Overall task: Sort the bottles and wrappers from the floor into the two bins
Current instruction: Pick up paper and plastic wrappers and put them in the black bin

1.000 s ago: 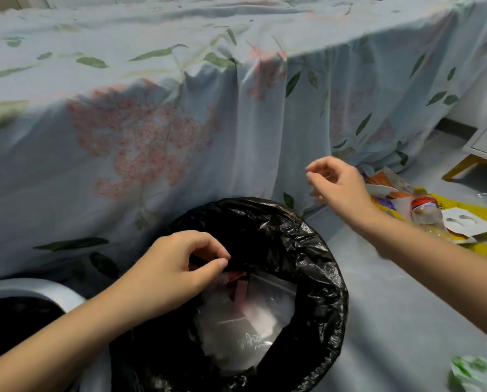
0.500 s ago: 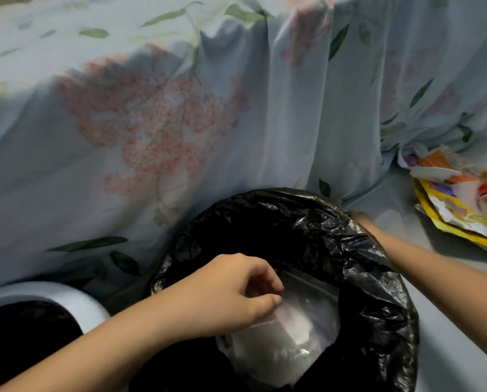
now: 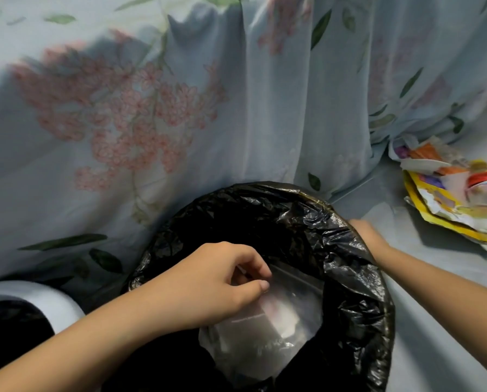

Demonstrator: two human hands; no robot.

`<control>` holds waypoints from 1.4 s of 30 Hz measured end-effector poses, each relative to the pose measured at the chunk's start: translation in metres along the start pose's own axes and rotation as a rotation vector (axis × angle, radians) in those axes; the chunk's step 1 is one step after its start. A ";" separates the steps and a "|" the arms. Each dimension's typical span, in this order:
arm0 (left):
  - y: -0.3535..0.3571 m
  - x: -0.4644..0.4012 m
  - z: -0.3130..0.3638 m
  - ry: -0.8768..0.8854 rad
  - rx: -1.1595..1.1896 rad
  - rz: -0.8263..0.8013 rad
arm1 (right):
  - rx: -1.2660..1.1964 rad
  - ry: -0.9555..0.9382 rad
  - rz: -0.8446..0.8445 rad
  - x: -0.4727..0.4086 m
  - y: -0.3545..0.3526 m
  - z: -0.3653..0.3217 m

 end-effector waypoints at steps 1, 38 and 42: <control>0.000 0.000 0.002 0.003 -0.004 0.002 | -0.102 0.003 0.052 0.004 -0.005 0.003; -0.029 0.022 0.022 0.053 0.236 0.209 | -0.594 -0.568 0.093 0.182 -0.142 -0.128; -0.015 0.018 0.001 -0.086 -0.589 0.048 | -0.409 -0.646 0.085 0.179 -0.132 -0.121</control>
Point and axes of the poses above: each hand's wrist, its own x-axis away from the middle knuckle, its own y-axis out of the palm, z = x × y, the point moved 1 cm from there along -x, towards the middle knuckle, and after that the axes turned 1 degree about -y, right-handed, at the moved point
